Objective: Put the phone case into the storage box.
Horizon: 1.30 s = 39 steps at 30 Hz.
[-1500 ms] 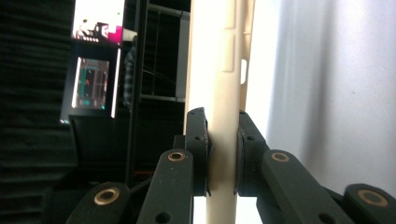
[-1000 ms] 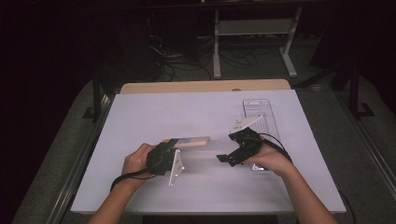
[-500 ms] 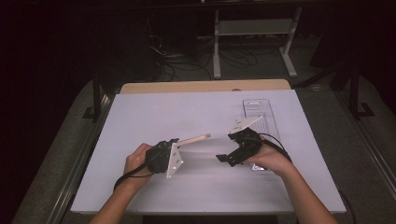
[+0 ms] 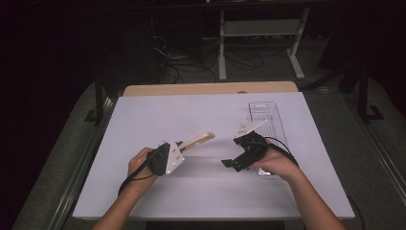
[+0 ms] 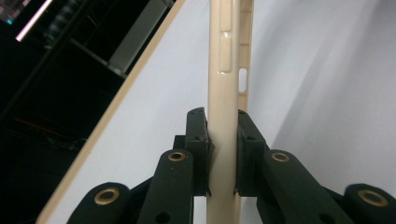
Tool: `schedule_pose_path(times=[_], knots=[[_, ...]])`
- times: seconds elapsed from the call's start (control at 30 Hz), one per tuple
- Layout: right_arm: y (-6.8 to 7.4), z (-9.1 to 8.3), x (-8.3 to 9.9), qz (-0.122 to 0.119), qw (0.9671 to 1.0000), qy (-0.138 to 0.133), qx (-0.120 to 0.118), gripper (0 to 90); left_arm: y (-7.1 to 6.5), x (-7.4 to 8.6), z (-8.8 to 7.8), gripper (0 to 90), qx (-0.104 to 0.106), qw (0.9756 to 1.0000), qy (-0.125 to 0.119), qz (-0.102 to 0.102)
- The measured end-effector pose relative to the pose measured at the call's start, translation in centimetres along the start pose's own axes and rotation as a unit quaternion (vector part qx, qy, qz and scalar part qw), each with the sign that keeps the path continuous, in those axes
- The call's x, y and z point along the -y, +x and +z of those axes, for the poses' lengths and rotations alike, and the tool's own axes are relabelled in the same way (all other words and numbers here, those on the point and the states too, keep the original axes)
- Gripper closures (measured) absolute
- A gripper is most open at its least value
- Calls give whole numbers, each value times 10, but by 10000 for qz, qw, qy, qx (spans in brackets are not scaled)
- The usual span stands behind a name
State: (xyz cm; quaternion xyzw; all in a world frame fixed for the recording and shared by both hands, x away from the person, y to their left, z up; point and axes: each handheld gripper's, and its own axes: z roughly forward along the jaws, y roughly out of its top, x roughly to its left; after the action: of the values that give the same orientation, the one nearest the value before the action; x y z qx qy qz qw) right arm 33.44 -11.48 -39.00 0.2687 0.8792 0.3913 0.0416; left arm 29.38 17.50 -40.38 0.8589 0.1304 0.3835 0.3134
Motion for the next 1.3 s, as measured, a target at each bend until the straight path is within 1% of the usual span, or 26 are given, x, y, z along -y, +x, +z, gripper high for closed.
schedule_pose_path(times=[0.03,0.07,0.1,0.13,0.17,0.2,0.27,0.33,0.4,0.43,0.5,0.57,0.73,0.83,0.9,0.93,0.97,1.0,1.03,1.07,1.1,1.13,1.2,1.23,1.27,1.3], knots=[[0,0,0,3,10000,1,3,49,2,0,0,791,41,10000,32,-40],[0,0,0,4,10000,1,6,49,2,0,0,791,77,9997,-23,-214],[0,0,0,29,10000,11,3,49,4,1,-1,791,120,9997,24,-194],[0,0,0,19,10000,12,8,49,4,1,0,791,126,9993,-48,-355],[0,0,0,21,10000,14,10,50,5,1,0,791,153,9989,-64,-436],[0,0,0,24,10000,16,15,49,7,2,-1,791,197,9988,12,-444],[0,0,0,41,10000,25,24,50,8,3,0,791,237,9974,-90,-676],[-1,0,0,10,10000,17,31,50,11,4,-1,791,295,9967,-67,-759],[-1,0,0,12,10000,20,33,50,13,5,0,791,337,9951,-95,-920],[-1,0,0,9,10000,21,35,51,14,5,-1,791,366,9947,-80,-959],[-1,0,0,12,10000,25,39,51,17,6,-1,791,428,9927,-135,-1115],[-1,0,0,11,10000,29,39,51,19,6,-1,791,488,9900,-169,-1313],[-2,0,0,18,10000,33,32,52,23,8,-2,791,555,9855,-201,-1593],[-2,0,0,20,10000,34,34,52,25,9,-2,790,586,9817,-227,-1797],[-2,0,0,24,10000,31,32,52,26,9,-2,790,588,9792,-303,-1918],[-2,0,0,27,10000,31,33,52,27,9,-3,790,604,9796,-246,-1899],[-2,0,0,27,10000,29,34,52,28,10,-3,790,601,9775,-292,-2000],[-2,0,0,28,10000,29,35,52,29,10,-3,790,624,9742,-356,-2140],[-2,0,0,29,10000,29,39,52,30,10,-3,790,643,9726,-359,-2206],[-2,0,0,28,10000,30,41,53,31,10,-3,790,648,9716,-381,-2243],[-2,0,0,26,10000,29,41,52,32,10,-3,790,670,9686,-405,-2358],[-2,0,0,30,10000,25,45,52,32,11,-3,790,671,9675,-406,-2403],[-2,0,0,31,10000,16,51,52,33,11,-2,790,686,9619,-509,-2598],[-2,0,0,68,10000,19,45,52,34,12,-3,790,698,9610,-512,-2628],[-2,0,0,75,10000,15,51,52,35,12,-3,789,715,9587,-474,-2712],[-3,0,0,66,10000,0,42,52,36,12,-3,790,691,9577,-492,-2750]])
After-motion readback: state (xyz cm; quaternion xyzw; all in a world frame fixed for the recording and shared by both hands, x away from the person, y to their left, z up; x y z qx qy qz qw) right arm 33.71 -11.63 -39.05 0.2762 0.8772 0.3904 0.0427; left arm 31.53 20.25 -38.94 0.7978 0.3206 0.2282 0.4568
